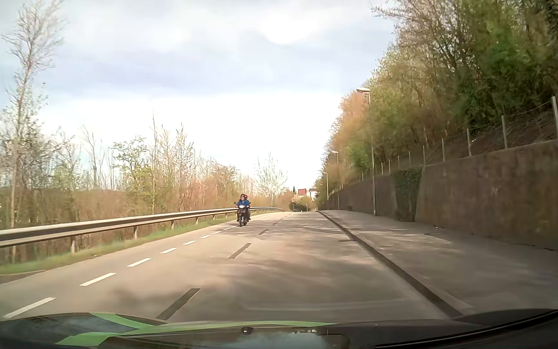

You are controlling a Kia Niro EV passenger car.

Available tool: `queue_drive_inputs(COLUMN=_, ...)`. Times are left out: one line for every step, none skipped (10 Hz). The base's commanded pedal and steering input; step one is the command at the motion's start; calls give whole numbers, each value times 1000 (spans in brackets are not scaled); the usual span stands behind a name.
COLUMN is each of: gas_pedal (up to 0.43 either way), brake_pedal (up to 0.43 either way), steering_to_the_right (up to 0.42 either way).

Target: Follow the waypoints while adhering to traffic rules and regulations

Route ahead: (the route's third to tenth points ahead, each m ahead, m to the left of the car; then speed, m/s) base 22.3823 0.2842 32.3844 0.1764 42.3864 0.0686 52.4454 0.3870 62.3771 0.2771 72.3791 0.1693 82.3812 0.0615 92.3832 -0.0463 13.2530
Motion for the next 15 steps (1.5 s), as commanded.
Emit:
queue_drive_inputs(gas_pedal=138, brake_pedal=0, steering_to_the_right=0)
queue_drive_inputs(gas_pedal=138, brake_pedal=0, steering_to_the_right=0)
queue_drive_inputs(gas_pedal=138, brake_pedal=0, steering_to_the_right=0)
queue_drive_inputs(gas_pedal=138, brake_pedal=0, steering_to_the_right=0)
queue_drive_inputs(gas_pedal=138, brake_pedal=0, steering_to_the_right=0)
queue_drive_inputs(gas_pedal=138, brake_pedal=0, steering_to_the_right=0)
queue_drive_inputs(gas_pedal=138, brake_pedal=0, steering_to_the_right=0)
queue_drive_inputs(gas_pedal=138, brake_pedal=0, steering_to_the_right=0)
queue_drive_inputs(gas_pedal=138, brake_pedal=0, steering_to_the_right=0)
queue_drive_inputs(gas_pedal=138, brake_pedal=0, steering_to_the_right=0)
queue_drive_inputs(gas_pedal=138, brake_pedal=0, steering_to_the_right=0)
queue_drive_inputs(gas_pedal=138, brake_pedal=0, steering_to_the_right=0)
queue_drive_inputs(gas_pedal=138, brake_pedal=0, steering_to_the_right=0)
queue_drive_inputs(gas_pedal=138, brake_pedal=0, steering_to_the_right=0)
queue_drive_inputs(gas_pedal=138, brake_pedal=0, steering_to_the_right=0)
